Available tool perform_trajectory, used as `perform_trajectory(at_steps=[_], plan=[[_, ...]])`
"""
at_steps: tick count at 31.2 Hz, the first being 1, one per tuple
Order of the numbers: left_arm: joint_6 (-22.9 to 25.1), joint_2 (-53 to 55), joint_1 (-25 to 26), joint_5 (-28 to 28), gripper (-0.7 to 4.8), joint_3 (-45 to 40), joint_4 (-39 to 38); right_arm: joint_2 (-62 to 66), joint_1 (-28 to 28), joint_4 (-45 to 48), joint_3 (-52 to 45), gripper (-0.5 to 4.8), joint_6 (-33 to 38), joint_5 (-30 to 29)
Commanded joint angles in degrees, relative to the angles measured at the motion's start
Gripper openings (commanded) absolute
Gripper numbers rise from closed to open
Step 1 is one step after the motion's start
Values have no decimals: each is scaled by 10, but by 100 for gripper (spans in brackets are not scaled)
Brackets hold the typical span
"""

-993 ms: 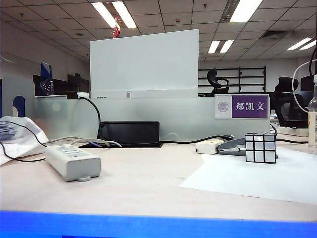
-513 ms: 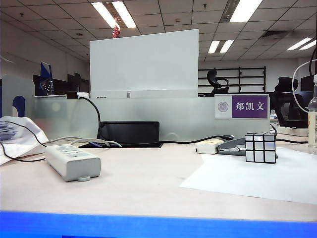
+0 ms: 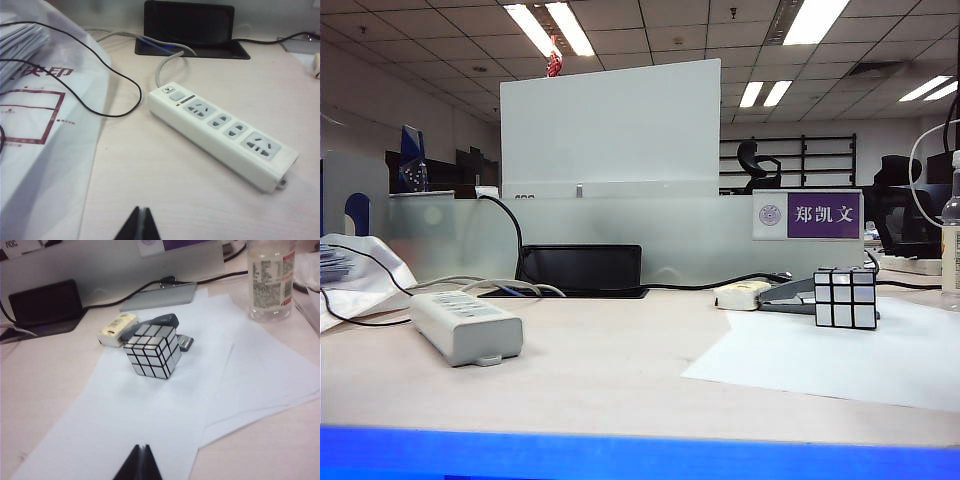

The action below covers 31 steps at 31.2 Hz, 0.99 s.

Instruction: Press the button on the power strip.

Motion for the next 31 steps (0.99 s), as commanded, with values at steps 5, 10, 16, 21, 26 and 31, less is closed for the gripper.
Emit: perform_trajectory(at_steps=[5, 10, 16, 21, 26, 31], plan=[[24, -1, 0, -16, -5, -3, 0, -1, 0, 31, -25, 0, 0, -20], [36, -1, 0, -21, -5, -3, 0, -1, 0, 44, -58, 0, -3, -37], [40, -1, 1, -44, -5, -4, 0, -1, 0, 92, -75, 0, -31, -42], [47, -1, 0, -78, -5, -14, 26, -1, 0, 136, -76, 0, -83, -49], [71, -1, 0, -58, -5, -19, 68, -1, -1, 164, -76, 0, -108, -46], [73, -1, 0, -50, -5, -19, 79, -1, -1, 213, -76, 0, -140, -42]])
